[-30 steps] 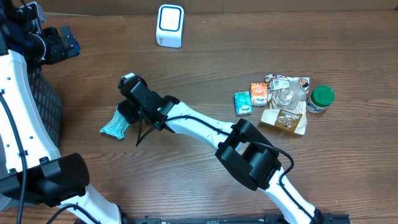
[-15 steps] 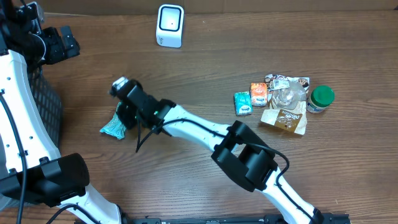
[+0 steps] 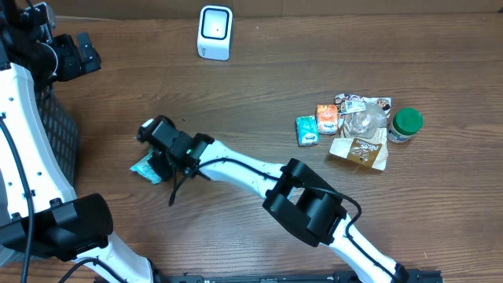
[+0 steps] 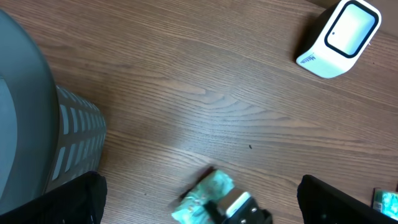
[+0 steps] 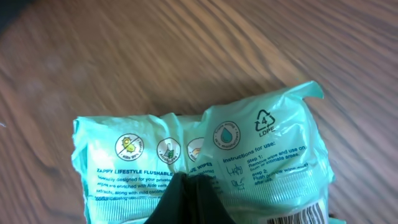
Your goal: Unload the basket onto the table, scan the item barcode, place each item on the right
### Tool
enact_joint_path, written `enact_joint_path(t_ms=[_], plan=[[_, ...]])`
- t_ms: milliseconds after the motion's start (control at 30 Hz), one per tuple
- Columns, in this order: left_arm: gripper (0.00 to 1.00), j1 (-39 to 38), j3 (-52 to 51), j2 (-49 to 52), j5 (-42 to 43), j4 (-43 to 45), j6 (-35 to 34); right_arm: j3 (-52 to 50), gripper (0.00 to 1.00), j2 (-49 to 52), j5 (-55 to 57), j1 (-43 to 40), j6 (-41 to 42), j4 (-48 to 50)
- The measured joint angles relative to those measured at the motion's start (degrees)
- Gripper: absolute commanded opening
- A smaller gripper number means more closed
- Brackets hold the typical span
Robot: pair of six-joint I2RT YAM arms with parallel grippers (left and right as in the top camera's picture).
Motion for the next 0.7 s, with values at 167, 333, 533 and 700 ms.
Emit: enact_joint_path(t_ms=[167,333,533,700], plan=[[1.0,0.0,0.0,0.0,0.0,0.0,0.0,1.62,0.04,-1.42,0.2,-5.22,-5.33,-11.17],[1.0,0.0,0.0,0.0,0.0,0.0,0.0,3.93,0.04,-2.08,0.87,-11.91,-11.02,-21.29],[1.0,0.0,0.0,0.0,0.0,0.02,0.0,11.3,0.04,-2.08,-0.63,-17.9,-12.39,-35.1],[1.0,0.0,0.0,0.0,0.0,0.02,0.0,22.77,0.14,-2.86,-4.55,-21.73,-8.92,-48.41]])
